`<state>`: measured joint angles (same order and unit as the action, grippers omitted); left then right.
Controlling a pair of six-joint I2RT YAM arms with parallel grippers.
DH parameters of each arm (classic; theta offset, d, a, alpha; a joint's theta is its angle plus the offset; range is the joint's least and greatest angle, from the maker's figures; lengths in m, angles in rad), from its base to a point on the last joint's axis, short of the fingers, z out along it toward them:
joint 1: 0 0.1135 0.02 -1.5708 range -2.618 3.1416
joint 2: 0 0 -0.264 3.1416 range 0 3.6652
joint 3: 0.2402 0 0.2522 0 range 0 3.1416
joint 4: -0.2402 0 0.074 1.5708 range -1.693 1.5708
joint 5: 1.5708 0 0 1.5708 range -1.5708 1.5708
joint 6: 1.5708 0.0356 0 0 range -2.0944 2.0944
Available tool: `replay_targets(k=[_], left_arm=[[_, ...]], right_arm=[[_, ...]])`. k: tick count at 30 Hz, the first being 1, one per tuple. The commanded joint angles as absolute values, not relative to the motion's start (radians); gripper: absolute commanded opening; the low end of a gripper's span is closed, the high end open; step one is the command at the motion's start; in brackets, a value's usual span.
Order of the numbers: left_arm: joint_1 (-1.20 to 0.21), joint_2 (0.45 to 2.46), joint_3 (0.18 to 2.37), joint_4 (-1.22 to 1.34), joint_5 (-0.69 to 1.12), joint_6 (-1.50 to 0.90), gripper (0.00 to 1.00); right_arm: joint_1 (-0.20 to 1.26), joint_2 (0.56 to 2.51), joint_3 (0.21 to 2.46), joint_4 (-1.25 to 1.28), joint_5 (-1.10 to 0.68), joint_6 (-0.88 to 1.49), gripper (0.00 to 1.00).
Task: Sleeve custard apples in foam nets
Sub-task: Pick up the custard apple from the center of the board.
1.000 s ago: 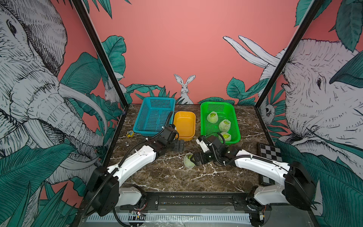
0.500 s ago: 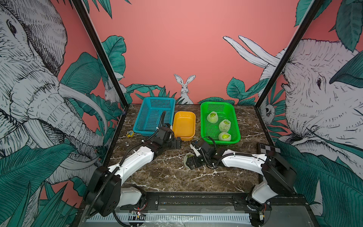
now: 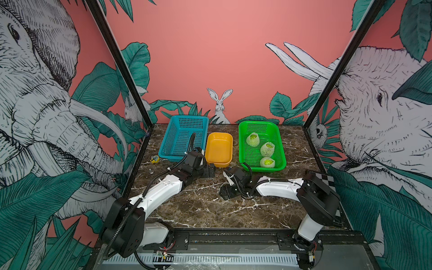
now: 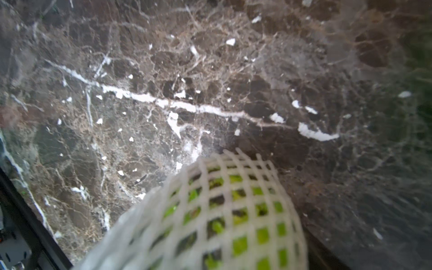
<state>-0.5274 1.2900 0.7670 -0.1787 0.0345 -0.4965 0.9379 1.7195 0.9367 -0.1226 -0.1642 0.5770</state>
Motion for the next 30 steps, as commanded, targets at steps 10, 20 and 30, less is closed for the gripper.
replay_targets(k=[10,20,30], left_arm=[[-0.505,1.262,0.740,-0.140,0.039,-0.507,0.99],[-0.497,1.215,0.704,-0.096,0.007,-0.514,0.99],[-0.497,1.228,0.674,-0.050,0.050,-0.526,0.99]], right_arm=[[0.881,1.610,0.956,-0.122,-0.247,0.591,0.65],[0.687,1.393,1.105,-0.366,-0.521,0.387,0.67],[0.534,1.336,1.446,-0.641,-0.753,0.126,0.68]])
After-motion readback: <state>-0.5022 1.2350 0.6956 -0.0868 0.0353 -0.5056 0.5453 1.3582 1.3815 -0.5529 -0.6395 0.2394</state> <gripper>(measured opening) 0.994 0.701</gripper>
